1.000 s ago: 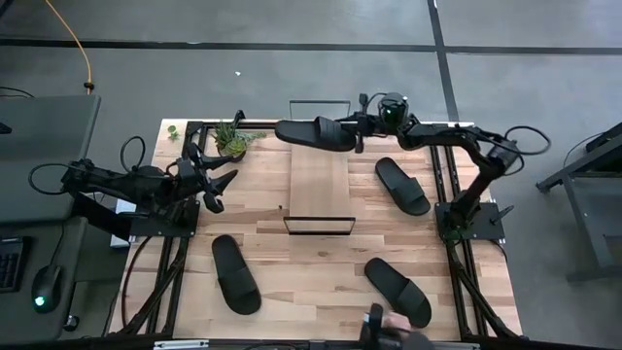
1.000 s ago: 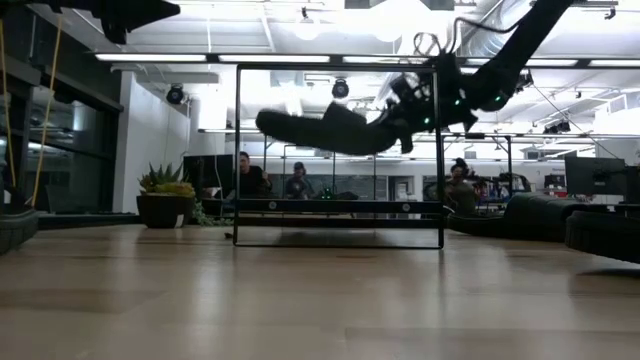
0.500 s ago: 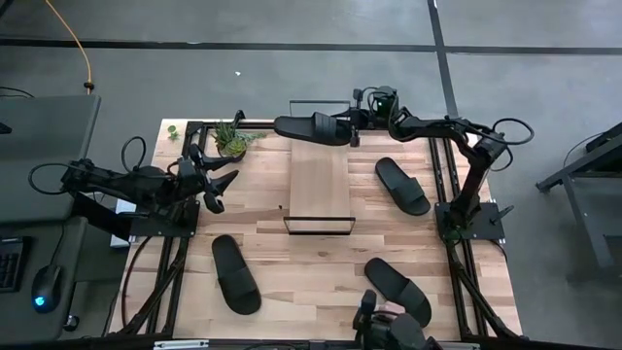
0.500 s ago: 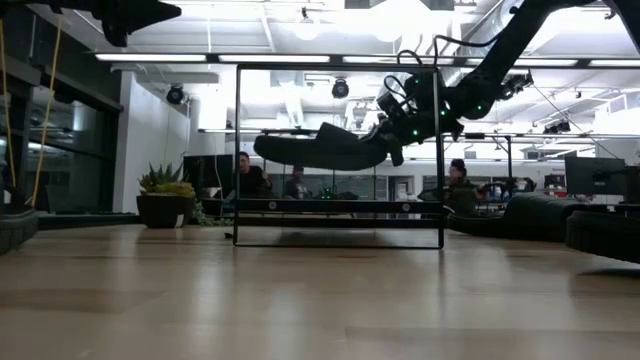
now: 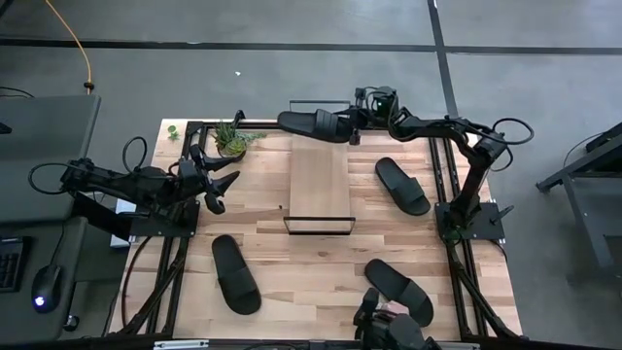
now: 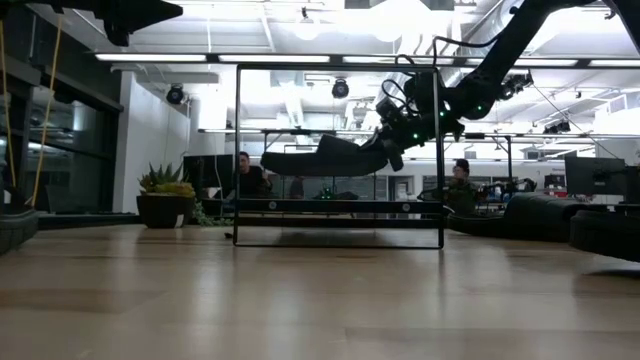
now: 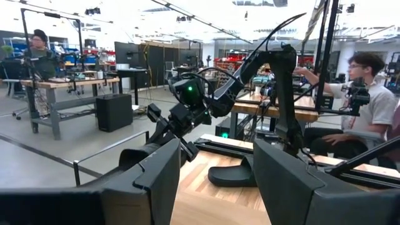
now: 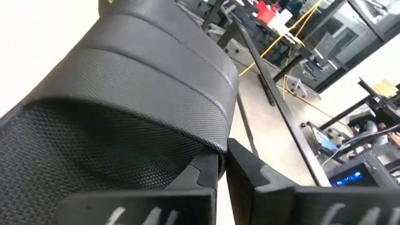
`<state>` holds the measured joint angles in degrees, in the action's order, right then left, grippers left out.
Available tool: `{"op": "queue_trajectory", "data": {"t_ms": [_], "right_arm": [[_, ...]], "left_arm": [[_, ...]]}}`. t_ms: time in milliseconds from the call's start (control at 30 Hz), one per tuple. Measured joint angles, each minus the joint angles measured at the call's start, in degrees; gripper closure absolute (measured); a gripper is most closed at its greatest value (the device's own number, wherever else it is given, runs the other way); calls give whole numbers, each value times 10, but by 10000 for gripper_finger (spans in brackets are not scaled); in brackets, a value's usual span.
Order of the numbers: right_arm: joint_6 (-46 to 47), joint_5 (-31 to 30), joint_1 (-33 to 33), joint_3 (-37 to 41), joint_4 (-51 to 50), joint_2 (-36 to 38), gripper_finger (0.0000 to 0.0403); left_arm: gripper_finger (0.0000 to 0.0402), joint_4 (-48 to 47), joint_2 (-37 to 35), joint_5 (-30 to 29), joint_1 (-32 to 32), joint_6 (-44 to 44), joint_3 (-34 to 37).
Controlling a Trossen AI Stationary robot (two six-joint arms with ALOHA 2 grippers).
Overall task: Pick and place slides into the shelf
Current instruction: Put the bottom center black slide on the shelf
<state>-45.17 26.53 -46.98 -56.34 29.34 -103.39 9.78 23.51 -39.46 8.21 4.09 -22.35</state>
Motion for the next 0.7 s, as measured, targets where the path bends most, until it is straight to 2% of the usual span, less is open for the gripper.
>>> {"op": "queue_trajectory", "data": {"t_ms": [167,333,700], "right_arm": [[1,-3,0,0,0,0,403],[-1,-37,1,0,-8,0,403],[1,-43,-1,0,-15,0,403]], "left_arm": [[218,0,0,0,0,0,0],[218,0,0,0,0,1,0],[218,0,0,0,0,1,0]]}}
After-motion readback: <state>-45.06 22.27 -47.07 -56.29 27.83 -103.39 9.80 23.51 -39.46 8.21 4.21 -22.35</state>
